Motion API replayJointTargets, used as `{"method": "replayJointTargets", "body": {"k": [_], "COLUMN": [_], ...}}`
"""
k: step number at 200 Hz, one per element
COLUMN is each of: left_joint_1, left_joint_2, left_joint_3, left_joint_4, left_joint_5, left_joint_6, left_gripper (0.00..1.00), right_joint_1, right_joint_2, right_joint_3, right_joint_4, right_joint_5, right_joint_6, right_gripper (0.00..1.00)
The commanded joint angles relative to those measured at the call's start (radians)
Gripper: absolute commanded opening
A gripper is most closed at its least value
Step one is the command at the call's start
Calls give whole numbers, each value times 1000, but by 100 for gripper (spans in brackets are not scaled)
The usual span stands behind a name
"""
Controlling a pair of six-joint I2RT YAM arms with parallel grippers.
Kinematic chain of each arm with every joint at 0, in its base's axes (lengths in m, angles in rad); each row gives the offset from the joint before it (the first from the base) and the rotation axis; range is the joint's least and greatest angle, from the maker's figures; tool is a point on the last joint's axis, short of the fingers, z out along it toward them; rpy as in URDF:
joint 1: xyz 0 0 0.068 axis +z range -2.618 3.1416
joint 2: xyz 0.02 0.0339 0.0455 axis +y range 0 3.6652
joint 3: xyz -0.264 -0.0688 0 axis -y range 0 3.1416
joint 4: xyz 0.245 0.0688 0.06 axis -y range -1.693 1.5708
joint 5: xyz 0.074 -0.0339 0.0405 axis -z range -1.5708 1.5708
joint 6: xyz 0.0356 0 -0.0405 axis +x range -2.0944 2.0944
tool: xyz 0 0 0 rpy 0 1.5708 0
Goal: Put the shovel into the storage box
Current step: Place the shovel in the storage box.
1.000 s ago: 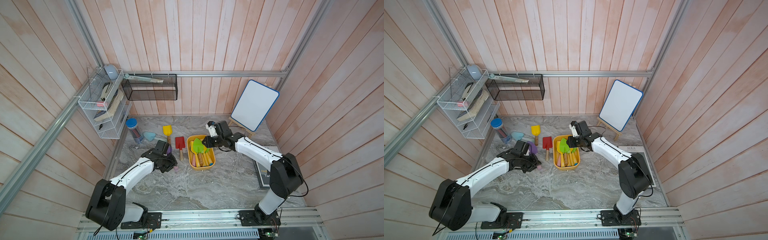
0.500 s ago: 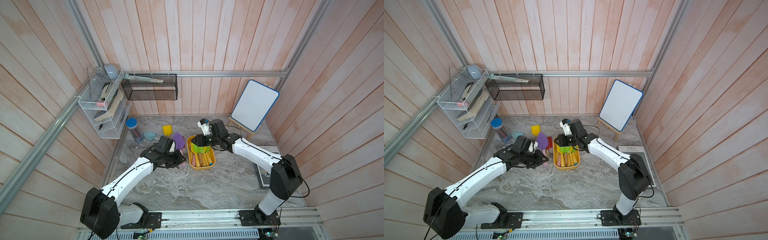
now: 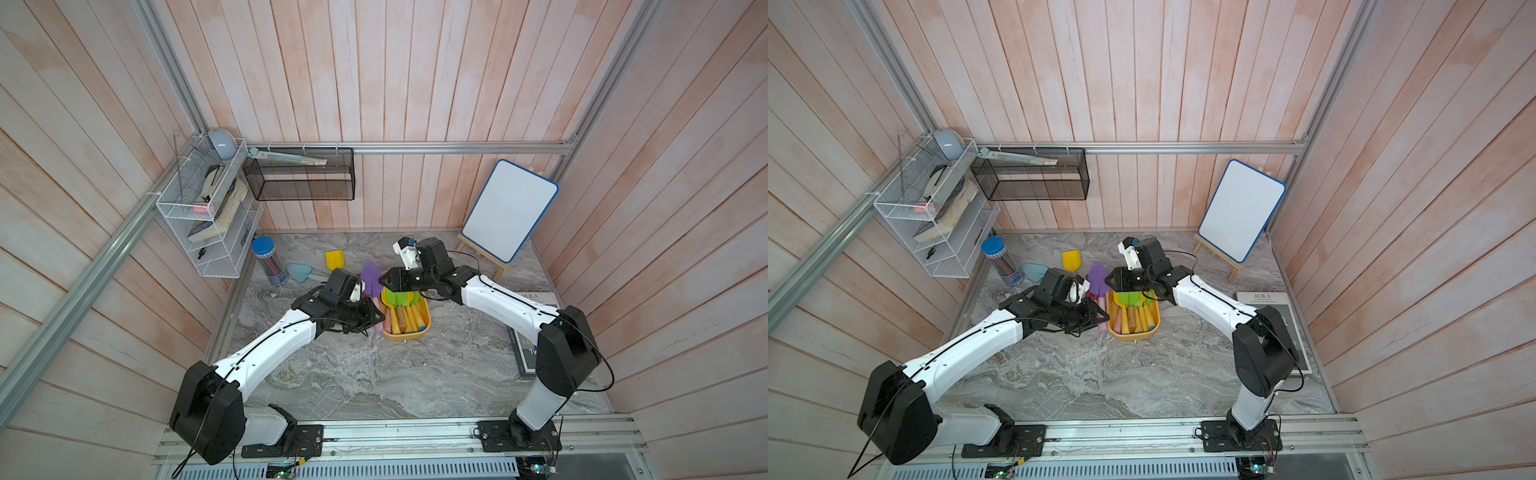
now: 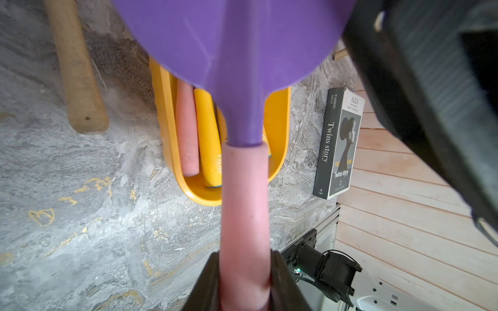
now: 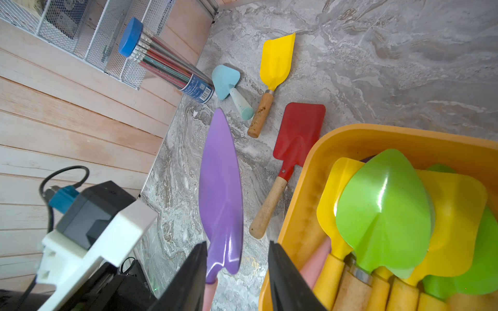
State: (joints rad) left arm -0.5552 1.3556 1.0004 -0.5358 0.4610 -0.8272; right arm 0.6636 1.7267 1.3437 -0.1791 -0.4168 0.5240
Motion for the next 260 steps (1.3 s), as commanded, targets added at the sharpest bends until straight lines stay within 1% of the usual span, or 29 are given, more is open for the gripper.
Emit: {"method": "replayJointTargets", "body": {"k": [1,22,45,123,128,138,154,161,174,210,240,260], "left_joint_1": [-8,-9,-13,-16,-17,-17,-17,-16,-17,-16,-17,-17], "left_joint_2": [0,-1,1,8,8,8,7,7,7,-8,-42,-56], "left_joint_3": [31,34,33,27,28,26,25,23,23,7,-20,-31], "left_joint_4": [49,55,68,94,94,94,101,103,102,126,169,184], "left_joint_5": [24,28,37,46,45,49,51,54,55,70,90,97], "left_joint_6": [8,7,2,1,2,3,5,6,7,14,20,29], "left_gripper": [15,15,15,15,17,24,42,48,55,67,71,73], "right_joint_1": [5,5,6,6,5,5,5,4,3,-31,-100,-138], "right_joint_2": [22,25,26,28,28,29,27,25,24,6,-17,-22], "right_joint_3": [29,32,32,33,33,32,32,31,29,0,-57,-83], "right_joint_4": [11,12,14,11,12,11,12,13,14,39,69,59], "right_joint_5": [-1,0,-3,-1,-1,0,3,3,4,-27,-72,-95], "right_joint_6": [5,5,2,0,-1,-2,-2,-2,-4,-5,-17,-58], "right_gripper": [42,40,34,2,0,0,0,0,0,0,0,0]}}
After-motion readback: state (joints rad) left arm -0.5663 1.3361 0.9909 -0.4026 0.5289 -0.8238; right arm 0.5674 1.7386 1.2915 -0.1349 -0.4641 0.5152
